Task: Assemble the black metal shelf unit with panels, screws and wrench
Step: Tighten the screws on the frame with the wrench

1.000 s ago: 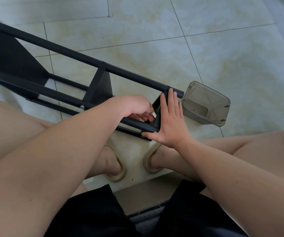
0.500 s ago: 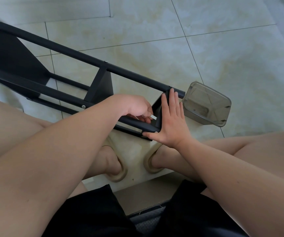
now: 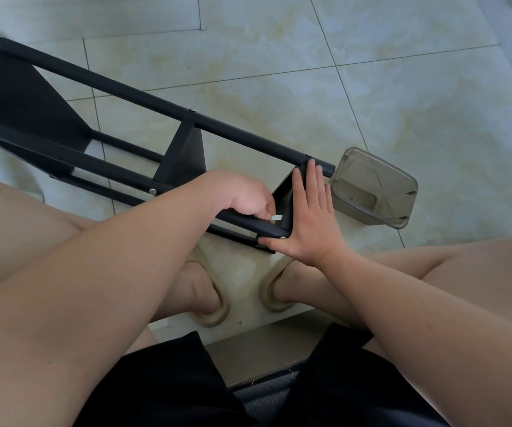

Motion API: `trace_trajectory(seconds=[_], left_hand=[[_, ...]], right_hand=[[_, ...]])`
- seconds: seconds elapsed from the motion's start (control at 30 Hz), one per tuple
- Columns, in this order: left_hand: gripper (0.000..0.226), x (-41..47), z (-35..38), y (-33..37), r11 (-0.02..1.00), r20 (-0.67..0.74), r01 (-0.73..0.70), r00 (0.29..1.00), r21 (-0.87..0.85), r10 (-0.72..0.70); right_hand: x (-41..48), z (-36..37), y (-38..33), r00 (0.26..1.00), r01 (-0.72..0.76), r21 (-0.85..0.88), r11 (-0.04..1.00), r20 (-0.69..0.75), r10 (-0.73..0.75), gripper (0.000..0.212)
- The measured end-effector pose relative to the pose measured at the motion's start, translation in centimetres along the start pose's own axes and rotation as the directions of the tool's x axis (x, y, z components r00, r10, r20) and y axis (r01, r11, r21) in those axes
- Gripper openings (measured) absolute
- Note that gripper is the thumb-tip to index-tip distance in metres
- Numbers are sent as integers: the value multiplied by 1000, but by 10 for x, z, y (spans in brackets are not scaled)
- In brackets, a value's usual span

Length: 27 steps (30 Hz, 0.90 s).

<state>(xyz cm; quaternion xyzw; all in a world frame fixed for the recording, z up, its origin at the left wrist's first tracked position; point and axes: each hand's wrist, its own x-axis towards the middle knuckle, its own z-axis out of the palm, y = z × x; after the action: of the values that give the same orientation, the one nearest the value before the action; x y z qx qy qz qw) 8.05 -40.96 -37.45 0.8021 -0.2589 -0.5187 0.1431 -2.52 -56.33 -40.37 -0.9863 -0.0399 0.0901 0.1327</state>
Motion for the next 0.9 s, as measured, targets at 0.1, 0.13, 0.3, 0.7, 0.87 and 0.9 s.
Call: trace_trajectory(seconds=[0.1,0.13,0.3,0.7,0.87,0.9], left_hand=[[25,-2,-2,0,1000,-2,-5,1000,6,5],[26,-2,-2,-1,1000,-20,-11,1000,0,11],[12,-1,-4,-11,993,-133,-13,991,-117,-3],[7,4,4,3,762,-151,-18,983,-648,-105],[14,9,6,4,709,-196,-28,968,-705,-156],[11,9,7,5,726,-224,-32,960,-687,-169]], right_hand=[[0,-1,0,1000,-1,4,1000,5,1,139],[1,-1,0,1000,-2,6,1000,4,2,139],[0,-1,1,1000,5,6,1000,-12,-5,138],[1,-1,0,1000,7,5,1000,-14,-6,137],[1,-1,0,1000,4,10,1000,-10,-4,137],[1,-1,1,1000,5,9,1000,-10,-4,137]])
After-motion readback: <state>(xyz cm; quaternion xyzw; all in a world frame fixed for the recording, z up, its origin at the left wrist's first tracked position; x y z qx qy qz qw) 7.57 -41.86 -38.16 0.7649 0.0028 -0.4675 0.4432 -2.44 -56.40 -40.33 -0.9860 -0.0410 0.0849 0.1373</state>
